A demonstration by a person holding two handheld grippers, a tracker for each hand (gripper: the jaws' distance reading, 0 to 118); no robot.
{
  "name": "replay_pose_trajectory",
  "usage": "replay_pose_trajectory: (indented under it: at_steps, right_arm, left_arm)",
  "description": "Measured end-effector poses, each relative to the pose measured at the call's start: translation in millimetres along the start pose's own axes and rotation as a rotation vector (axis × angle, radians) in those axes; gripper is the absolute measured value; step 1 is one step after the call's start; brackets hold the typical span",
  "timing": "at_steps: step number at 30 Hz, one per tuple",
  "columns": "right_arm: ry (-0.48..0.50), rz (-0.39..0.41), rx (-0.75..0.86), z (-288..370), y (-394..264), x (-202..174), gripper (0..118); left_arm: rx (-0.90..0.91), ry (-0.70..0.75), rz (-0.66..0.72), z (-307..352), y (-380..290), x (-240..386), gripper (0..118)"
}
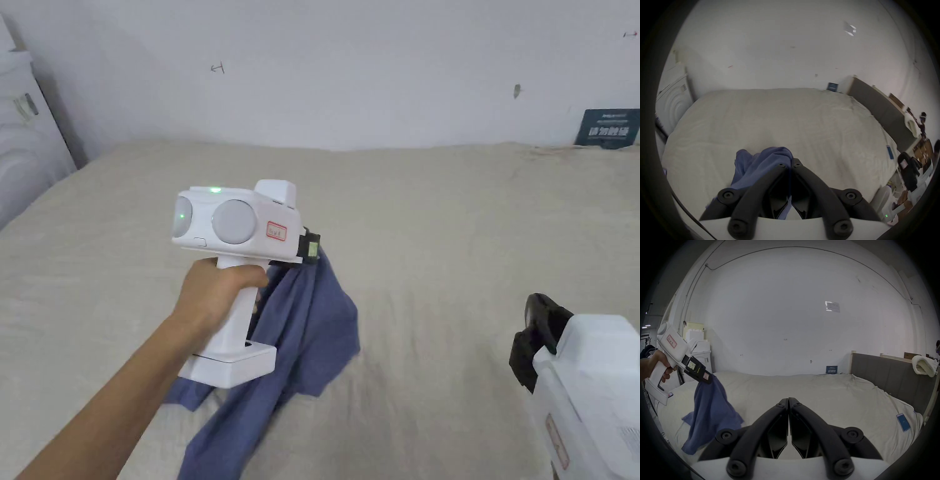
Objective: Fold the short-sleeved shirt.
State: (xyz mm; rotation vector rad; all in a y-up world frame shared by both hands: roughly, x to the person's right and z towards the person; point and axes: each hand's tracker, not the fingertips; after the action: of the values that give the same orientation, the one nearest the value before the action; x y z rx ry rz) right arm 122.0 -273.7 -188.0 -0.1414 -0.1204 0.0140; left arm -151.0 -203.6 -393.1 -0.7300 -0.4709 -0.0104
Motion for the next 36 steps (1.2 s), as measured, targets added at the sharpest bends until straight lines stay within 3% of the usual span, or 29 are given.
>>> replay_pose_trajectory:
  at_steps: [10,17,28,36]
  right_arm:
    - [-0.115,-0.01,0.003,13.9,1.7,42.5,0]
    - [-0.165,-0.021,-0.008,18.0,-8.1,69.3,0]
    - [-0.188,-0.033,-0.039,20.7,-27.5,88.7,0]
    - [-0.198,-0.034,-0.051,23.8,-32.6,97.2,0]
  left_arm:
    - [-0.024,-0.224,-0.132,-45.7,14.6,115.8,0]
    - [-0.193,-0.277,-0.121,-111.0,-40.7,155.1,0]
    - [-0.427,-0.27,-0.118,-181.6,-141.8,192.3,0]
    - [-0.486,-0.243,-0.15,-198.0,-175.4,208.5,0]
